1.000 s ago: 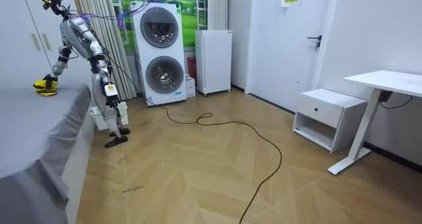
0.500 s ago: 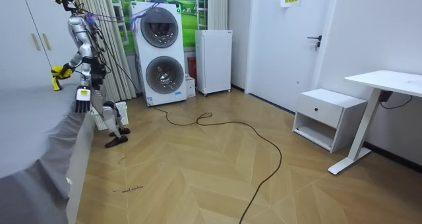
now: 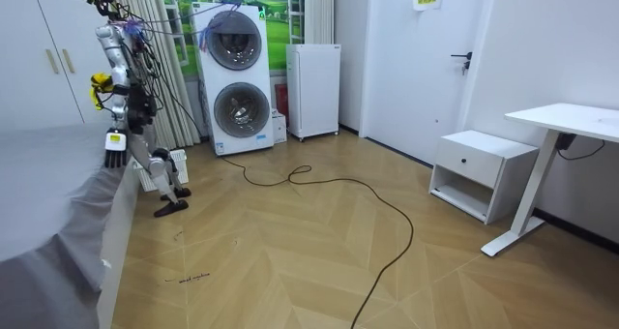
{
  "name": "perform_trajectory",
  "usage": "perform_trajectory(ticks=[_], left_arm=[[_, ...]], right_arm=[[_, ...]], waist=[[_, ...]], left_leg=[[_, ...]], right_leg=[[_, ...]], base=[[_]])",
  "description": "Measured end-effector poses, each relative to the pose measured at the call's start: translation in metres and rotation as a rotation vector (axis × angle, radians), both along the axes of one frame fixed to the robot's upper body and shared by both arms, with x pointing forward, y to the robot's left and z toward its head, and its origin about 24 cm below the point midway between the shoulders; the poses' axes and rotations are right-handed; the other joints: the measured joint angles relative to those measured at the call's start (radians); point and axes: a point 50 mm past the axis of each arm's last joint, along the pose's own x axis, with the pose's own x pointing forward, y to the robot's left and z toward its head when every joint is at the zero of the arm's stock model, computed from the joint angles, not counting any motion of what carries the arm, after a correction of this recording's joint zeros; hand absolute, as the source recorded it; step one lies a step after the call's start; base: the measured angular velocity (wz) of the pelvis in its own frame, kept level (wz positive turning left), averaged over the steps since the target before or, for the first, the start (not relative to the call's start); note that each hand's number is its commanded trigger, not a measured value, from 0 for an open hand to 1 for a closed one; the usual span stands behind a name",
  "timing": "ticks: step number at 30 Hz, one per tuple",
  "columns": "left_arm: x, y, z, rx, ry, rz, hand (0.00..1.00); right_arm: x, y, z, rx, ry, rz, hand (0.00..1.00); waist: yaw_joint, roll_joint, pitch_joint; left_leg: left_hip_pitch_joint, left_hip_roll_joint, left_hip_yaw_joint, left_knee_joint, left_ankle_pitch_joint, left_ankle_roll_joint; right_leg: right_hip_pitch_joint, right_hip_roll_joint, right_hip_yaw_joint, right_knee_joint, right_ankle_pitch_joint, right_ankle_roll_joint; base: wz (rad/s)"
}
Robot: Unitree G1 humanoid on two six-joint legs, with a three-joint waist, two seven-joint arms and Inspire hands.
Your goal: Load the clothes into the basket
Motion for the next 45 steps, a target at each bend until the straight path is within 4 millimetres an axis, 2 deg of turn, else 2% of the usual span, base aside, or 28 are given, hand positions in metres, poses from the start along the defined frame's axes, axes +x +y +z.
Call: perform_trajectory(ticks=[2, 3, 5, 7, 11, 15, 16, 20, 23, 24, 25, 26, 28, 32, 34, 38, 40, 44, 45], left_arm=[[-0.003, 0.001, 0.0, 0.008, 0.016, 0.008, 0.0], [-0.006, 0.002, 0.0, 0.01, 0.026, 0.017, 0.0], [-0.01, 0.004, 0.0, 0.01, 0.046, 0.038, 0.0], [-0.017, 0.005, -0.001, 0.01, 0.071, 0.052, 0.0], [-0.027, 0.007, -0.001, 0.024, 0.109, 0.065, 0.0], [-0.033, 0.007, -0.001, 0.027, 0.131, 0.071, 0.0], [-0.035, 0.007, -0.001, 0.027, 0.141, 0.072, 0.0], [-0.038, 0.005, -0.002, 0.019, 0.164, 0.056, 0.0], [-0.037, 0.004, -0.002, 0.018, 0.18, 0.027, 0.0], [-0.036, 0.003, -0.003, 0.017, 0.187, 0.017, 0.0], [-0.034, 0.001, -0.004, 0.013, 0.194, -0.002, 0.0], [-0.033, 0.0, -0.004, 0.011, 0.195, -0.009, 0.0], [-0.03, -0.004, -0.005, 0.004, 0.201, -0.046, 0.0], [-0.019, -0.008, -0.006, -0.006, 0.18, -0.062, 0.0], [-0.008, -0.01, -0.006, -0.013, 0.156, -0.072, 0.0], [0.007, -0.013, -0.006, -0.014, 0.131, -0.109, 0.0], [0.012, -0.013, -0.006, -0.015, 0.124, -0.109, 0.0], [0.02, -0.015, -0.005, -0.014, 0.087, -0.119, 0.0], [0.023, -0.016, -0.005, -0.008, 0.075, -0.124, 0.0]], right_arm=[[-0.005, -0.007, 0.002, 0.001, -0.01, -0.034, 1.0], [-0.009, -0.012, 0.003, 0.009, -0.017, -0.062, 1.0], [-0.016, -0.018, 0.004, 0.016, -0.02, -0.096, 1.0], [-0.023, -0.024, 0.003, 0.045, -0.034, -0.14, 1.0], [-0.034, -0.025, -0.004, 0.083, -0.021, -0.172, 1.0], [-0.044, -0.022, -0.016, 0.098, 0.029, -0.201, 1.0], [-0.045, -0.019, -0.021, 0.109, 0.042, -0.202, 1.0], [-0.052, -0.019, -0.031, 0.129, 0.1, -0.222, 1.0], [-0.053, -0.019, -0.038, 0.142, 0.128, -0.227, 1.0], [-0.054, -0.02, -0.039, 0.14, 0.135, -0.236, 1.0], [-0.052, -0.022, -0.039, 0.131, 0.143, -0.244, 1.0], [-0.049, -0.022, -0.04, 0.125, 0.147, -0.245, 1.0], [-0.037, -0.023, -0.039, 0.113, 0.136, -0.264, 1.0], [-0.028, -0.022, -0.04, 0.119, 0.129, -0.279, 1.0], [-0.015, -0.023, -0.042, 0.128, 0.138, -0.282, 1.0], [-0.002, -0.022, -0.043, 0.127, 0.149, -0.286, 1.0], [0.005, -0.019, -0.044, 0.132, 0.154, -0.279, 1.0], [0.004, -0.018, -0.049, 0.128, 0.178, -0.281, 1.0], [0.0, -0.018, -0.053, 0.131, 0.196, -0.287, 1.0]], waist=[[-0.017, 0.0, 0.0013], [-0.018, 0.0, 0.003], [-0.028, 0.0, 0.0036], [-0.05, 0.003, 0.0066], [-0.072, 0.006, 0.0077], [-0.079, 0.017, 0.0161], [-0.095, 0.02, 0.0166], [-0.102, 0.033, 0.0153], [-0.12, 0.042, 0.0137], [-0.123, 0.052, 0.0138], [-0.13, 0.068, 0.0143], [-0.137, 0.074, 0.015], [-0.152, 0.102, 0.0141], [-0.149, 0.13, 0.0179], [-0.15, 0.146, 0.018], [-0.145, 0.162, 0.0188], [-0.142, 0.172, 0.0177], [-0.135, 0.181, 0.0177], [-0.123, 0.181, 0.018]], left_leg=[[0.003, 0.004, 0.005, -0.001, -0.004, 0.001], [0.01, 0.009, 0.021, -0.001, -0.007, 0.0], [0.019, 0.016, 0.033, -0.001, -0.017, -0.002], [0.029, 0.022, 0.057, 0.0, -0.025, -0.004], [0.029, 0.032, 0.101, 0.001, -0.033, -0.009], [0.026, 0.039, 0.14, 0.006, -0.041, -0.015], [0.021, 0.043, 0.146, 0.006, -0.041, -0.015], [0.005, 0.047, 0.179, 0.009, -0.044, -0.015], [-0.038, 0.048, 0.201, 0.035, -0.046, -0.012], [-0.056, 0.05, 0.213, 0.043, -0.05, -0.01], [-0.077, 0.051, 0.221, 0.043, -0.055, -0.007], [-0.089, 0.05, 0.223, 0.045, -0.055, -0.006], [-0.144, 0.05, 0.24, 0.062, -0.058, -0.001], [-0.208, 0.046, 0.247, 0.083, -0.054, 0.005], [-0.263, 0.047, 0.248, 0.105, -0.054, 0.009], [-0.321, 0.043, 0.259, 0.117, -0.044, 0.02], [-0.353, 0.049, 0.265, 0.136, -0.043, 0.019], [-0.389, 0.049, 0.262, 0.149, -0.038, 0.022], [-0.393, 0.049, 0.262, 0.149, -0.036, 0.023]], right_leg=[[0.0, 0.005, 0.02, 0.0, 0.0, 0.0], [0.0, 0.01, 0.039, 0.002, 0.003, 0.001], [-0.001, 0.015, 0.05, 0.007, 0.005, -0.001], [-0.002, 0.023, 0.076, 0.012, 0.005, -0.001], [-0.016, 0.033, 0.109, 0.014, 0.008, -0.005], [-0.037, 0.049, 0.155, 0.019, 0.015, -0.006], [-0.044, 0.049, 0.157, 0.022, 0.015, -0.007], [-0.073, 0.054, 0.18, 0.035, 0.016, -0.006], [-0.132, 0.058, 0.204, 0.077, 0.018, -0.003], [-0.151, 0.058, 0.206, 0.083, 0.019, -0.001], [-0.178, 0.063, 0.211, 0.086, 0.02, 0.001], [-0.193, 0.065, 0.212, 0.092, 0.021, 0.003], [-0.262, 0.065, 0.233, 0.124, 0.025, 0.01], [-0.345, 0.059, 0.235, 0.176, 0.024, 0.014], [-0.406, 0.057, 0.235, 0.195, 0.023, 0.015], [-0.478, 0.056, 0.246, 0.244, 0.021, 0.014], [-0.504, 0.055, 0.241, 0.245, 0.018, 0.013], [-0.537, 0.05, 0.231, 0.259, 0.018, 0.011], [-0.542, 0.049, 0.23, 0.26, 0.018, 0.011]], base=[[-0.17], [-0.38], [-0.31], [-0.26], [-0.36], [-0.31], [-0.2], [-0.22], [-0.19], [-0.22], [-0.23], [-0.21], [-0.28], [-0.14], [-0.06], [-0.02], [-0.07], [0.1], [0.04]])
